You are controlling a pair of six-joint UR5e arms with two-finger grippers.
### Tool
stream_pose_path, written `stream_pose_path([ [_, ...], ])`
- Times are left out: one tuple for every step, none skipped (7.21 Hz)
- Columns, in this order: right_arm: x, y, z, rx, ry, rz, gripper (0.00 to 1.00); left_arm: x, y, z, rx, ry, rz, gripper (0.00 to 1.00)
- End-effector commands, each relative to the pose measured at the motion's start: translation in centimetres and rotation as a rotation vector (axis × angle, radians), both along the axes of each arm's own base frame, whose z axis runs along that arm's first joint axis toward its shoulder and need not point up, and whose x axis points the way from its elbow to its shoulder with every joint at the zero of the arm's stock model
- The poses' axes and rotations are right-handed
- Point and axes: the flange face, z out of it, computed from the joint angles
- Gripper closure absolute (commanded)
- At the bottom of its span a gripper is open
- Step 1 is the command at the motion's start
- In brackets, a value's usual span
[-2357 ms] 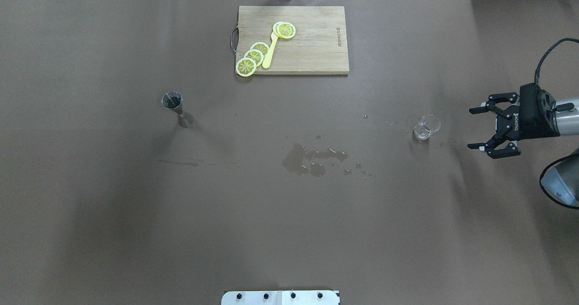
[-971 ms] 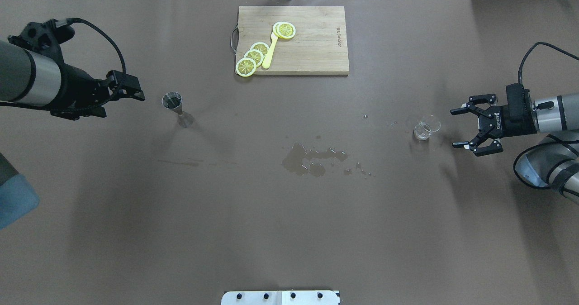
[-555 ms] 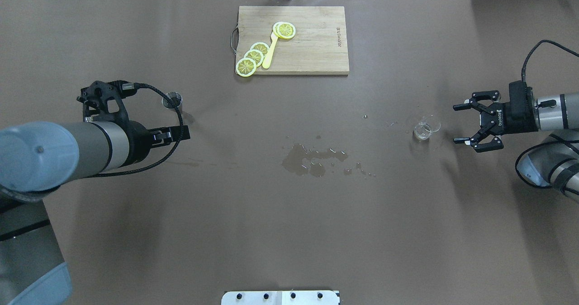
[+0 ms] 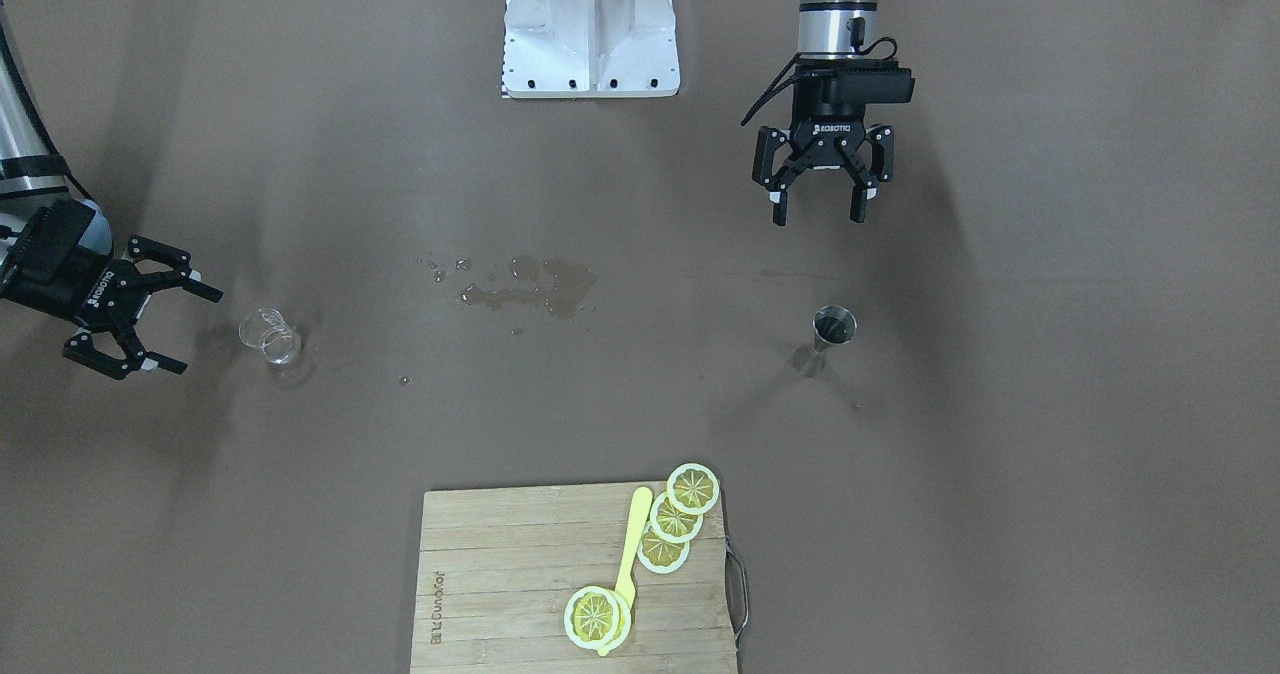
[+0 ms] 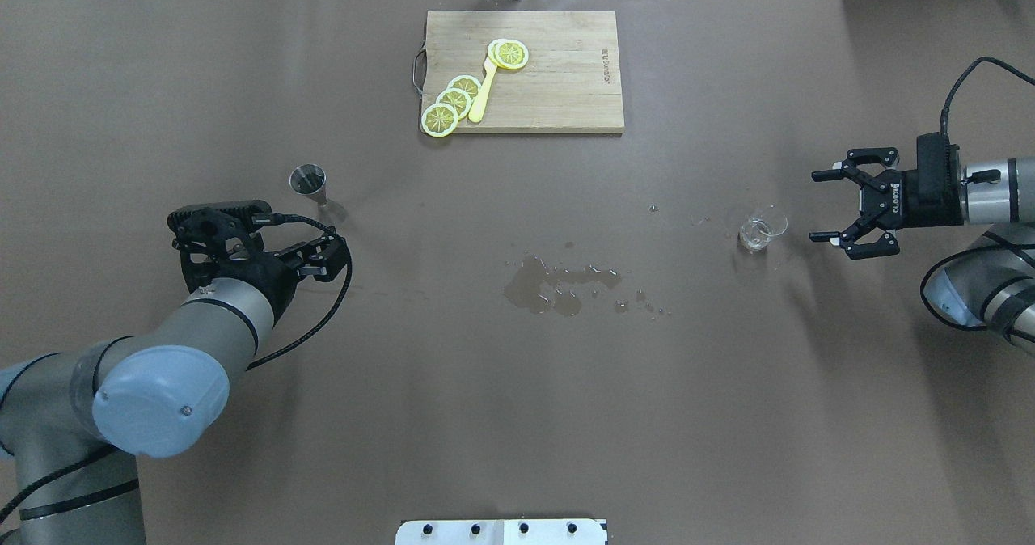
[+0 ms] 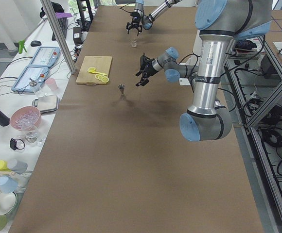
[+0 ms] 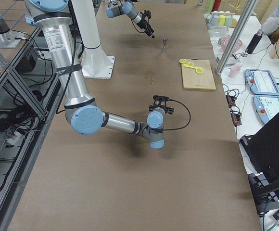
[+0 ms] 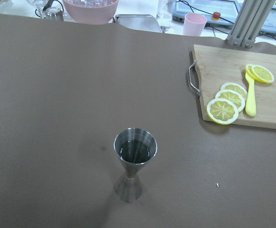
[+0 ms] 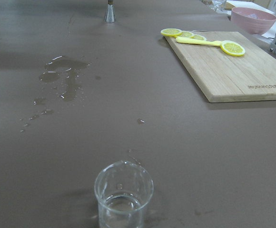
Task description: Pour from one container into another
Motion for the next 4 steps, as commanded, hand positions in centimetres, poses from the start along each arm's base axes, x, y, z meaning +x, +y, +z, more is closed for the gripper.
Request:
stream_pose_path([
  [0.1, 0.0, 0.3, -0.037, -0.003, 0.008, 0.01, 1.6, 0.7, 0.7, 0.051, 0.007, -0.033, 0.03],
  [-0.3, -0.3, -0.1, -0.047, -0.013, 0.017, 0.02, 2.2, 0.4, 1.7, 0.092, 0.048, -0.072, 0.03],
  [-1.0, -0.7, -1.0, -0.060, -0.029, 0.010, 0.02, 2.4, 0.4, 2.2, 0.094, 0.052, -0.072, 0.03],
  [-2.4, -0.1, -1.3, -0.059, -0.032, -0.013, 0.03, 2.9, 0.1, 3.0, 0.093, 0.031, -0.076, 0.03],
])
